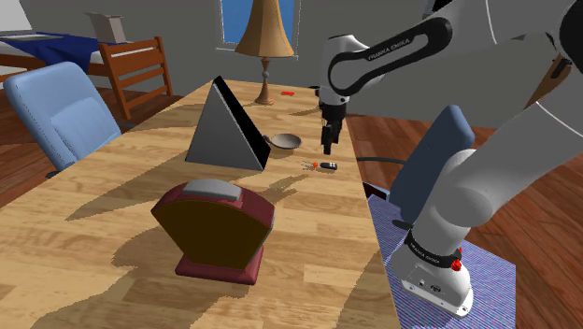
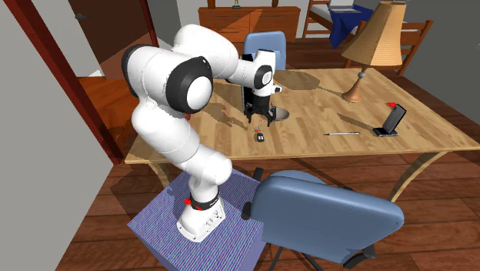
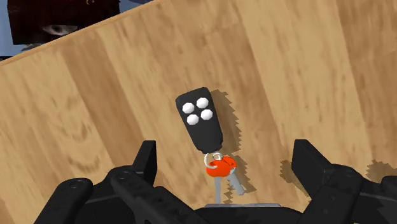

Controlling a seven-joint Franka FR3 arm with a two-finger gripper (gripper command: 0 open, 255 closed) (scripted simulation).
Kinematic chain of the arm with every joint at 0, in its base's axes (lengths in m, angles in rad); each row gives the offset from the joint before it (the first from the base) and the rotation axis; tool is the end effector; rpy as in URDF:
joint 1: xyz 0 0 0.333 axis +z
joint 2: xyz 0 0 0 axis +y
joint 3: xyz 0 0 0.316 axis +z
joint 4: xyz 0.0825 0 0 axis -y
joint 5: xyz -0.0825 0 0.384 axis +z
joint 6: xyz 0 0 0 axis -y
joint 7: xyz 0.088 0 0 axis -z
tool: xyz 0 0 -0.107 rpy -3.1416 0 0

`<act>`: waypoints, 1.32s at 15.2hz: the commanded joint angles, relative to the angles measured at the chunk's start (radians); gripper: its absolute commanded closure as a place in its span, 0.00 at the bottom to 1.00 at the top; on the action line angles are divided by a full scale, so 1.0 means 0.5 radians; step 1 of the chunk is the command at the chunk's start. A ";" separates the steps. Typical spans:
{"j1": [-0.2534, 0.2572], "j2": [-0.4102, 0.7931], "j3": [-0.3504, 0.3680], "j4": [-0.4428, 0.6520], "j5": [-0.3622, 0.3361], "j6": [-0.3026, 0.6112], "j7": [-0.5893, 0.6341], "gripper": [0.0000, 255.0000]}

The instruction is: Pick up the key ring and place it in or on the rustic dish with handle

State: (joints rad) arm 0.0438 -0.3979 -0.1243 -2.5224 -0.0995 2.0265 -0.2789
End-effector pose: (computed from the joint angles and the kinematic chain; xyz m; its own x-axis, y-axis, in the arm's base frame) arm 0.3994 -0.0377 0.4082 0.9613 0.2540 -0.1064 0.2562 -0.9666 0.0075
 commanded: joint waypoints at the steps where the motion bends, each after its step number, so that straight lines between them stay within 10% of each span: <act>1: 0.022 0.148 -0.031 0.030 0.011 0.138 -0.106 0.00; 18: 0.035 0.362 -0.057 -0.068 0.026 0.459 -0.176 0.00; 19: 0.035 0.362 -0.057 -0.068 0.026 0.459 -0.176 1.00; 20: 0.035 0.362 -0.057 -0.068 0.026 0.459 -0.176 1.00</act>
State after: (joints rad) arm 0.0611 -0.2169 -0.1529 -2.5563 -0.0866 2.2559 -0.3670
